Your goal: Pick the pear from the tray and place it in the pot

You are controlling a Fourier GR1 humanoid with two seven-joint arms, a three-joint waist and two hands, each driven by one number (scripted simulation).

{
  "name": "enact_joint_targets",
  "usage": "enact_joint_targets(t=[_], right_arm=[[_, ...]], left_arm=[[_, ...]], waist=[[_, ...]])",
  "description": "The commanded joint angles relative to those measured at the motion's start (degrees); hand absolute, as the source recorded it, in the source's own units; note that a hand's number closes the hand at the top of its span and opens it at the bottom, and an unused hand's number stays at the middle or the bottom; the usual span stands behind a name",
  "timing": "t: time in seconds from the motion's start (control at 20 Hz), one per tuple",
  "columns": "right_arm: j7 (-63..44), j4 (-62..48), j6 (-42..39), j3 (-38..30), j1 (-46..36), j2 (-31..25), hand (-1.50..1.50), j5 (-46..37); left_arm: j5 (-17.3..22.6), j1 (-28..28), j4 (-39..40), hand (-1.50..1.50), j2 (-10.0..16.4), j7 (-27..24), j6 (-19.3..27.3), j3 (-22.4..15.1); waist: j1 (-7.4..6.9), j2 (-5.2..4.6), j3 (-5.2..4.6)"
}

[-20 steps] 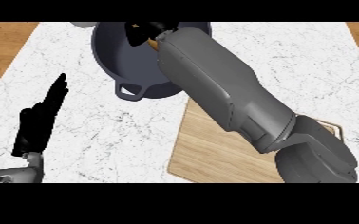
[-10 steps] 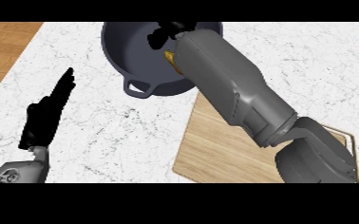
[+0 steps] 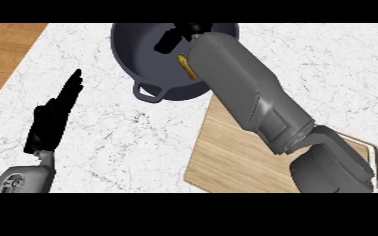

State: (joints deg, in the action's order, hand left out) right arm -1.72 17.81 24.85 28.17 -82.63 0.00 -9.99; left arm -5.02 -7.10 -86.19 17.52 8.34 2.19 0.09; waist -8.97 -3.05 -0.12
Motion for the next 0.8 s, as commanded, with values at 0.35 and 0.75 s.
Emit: enact_joint_targets(t=[0.35, 0.75], right_arm=[[14.42, 5.15, 3.09, -14.71, 1.65, 0.00, -1.50, 16.21], [22.13, -0.74, -7.17, -19.18, 3.27, 0.00, -1.50, 20.67]], left_arm=[[0.06, 1.54, 1.62, 0.00, 0.18, -1.33, 0.02, 1.16], [0.44, 3.55, -0.07, 0.00, 0.65, -1.22, 0.85, 3.39]], waist=[[1.96, 0.80, 0.06], [4.87, 1.53, 0.09]])
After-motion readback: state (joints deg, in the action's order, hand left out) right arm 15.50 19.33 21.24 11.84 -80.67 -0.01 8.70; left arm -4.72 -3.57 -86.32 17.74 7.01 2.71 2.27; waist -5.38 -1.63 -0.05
